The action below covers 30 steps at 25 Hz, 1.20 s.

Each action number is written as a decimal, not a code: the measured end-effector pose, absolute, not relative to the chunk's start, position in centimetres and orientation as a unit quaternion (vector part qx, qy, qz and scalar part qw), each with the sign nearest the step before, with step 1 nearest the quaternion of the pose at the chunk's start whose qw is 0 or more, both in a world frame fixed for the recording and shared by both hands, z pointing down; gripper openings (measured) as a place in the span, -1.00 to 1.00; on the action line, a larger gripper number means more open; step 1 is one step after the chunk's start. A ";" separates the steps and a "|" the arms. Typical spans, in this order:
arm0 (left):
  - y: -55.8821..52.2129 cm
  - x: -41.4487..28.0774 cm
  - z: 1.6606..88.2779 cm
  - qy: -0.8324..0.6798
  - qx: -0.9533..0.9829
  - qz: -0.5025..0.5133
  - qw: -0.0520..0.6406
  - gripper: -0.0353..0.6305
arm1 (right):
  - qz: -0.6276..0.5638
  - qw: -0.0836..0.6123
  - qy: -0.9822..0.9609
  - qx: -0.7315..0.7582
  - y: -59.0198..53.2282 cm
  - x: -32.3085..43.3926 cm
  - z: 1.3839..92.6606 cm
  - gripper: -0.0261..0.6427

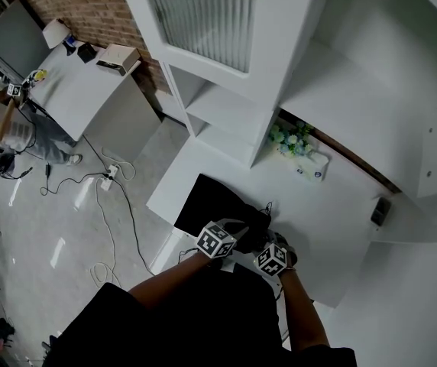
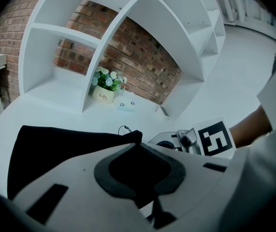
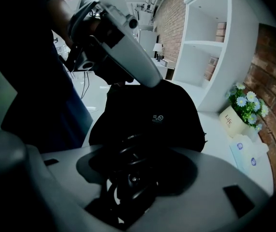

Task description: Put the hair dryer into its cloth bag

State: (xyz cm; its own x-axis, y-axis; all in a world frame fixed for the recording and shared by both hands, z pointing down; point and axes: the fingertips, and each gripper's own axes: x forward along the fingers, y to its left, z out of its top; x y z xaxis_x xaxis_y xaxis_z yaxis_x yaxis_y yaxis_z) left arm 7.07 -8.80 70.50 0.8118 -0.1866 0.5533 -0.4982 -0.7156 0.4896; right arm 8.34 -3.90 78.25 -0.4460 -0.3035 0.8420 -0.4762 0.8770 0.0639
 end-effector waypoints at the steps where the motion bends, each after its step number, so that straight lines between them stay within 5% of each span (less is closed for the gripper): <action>1: -8.7 7.1 70.4 -0.188 0.896 0.239 0.325 -0.79 | 0.094 0.469 -0.847 0.232 -4.1 8.1 78.2 -0.18; 30: -7.8 6.7 71.3 -0.177 0.894 0.246 0.331 -0.79 | 0.141 0.480 -0.830 0.247 -4.8 8.1 80.5 -0.08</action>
State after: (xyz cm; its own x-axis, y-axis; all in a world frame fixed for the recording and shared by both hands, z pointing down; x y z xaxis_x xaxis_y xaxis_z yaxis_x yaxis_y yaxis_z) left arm 6.73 -7.85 71.27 0.8157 -0.1541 0.5576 -0.4801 -0.7181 0.5038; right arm 8.12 -4.77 80.53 -0.4181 -0.2749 0.8658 -0.5454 0.8381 0.0028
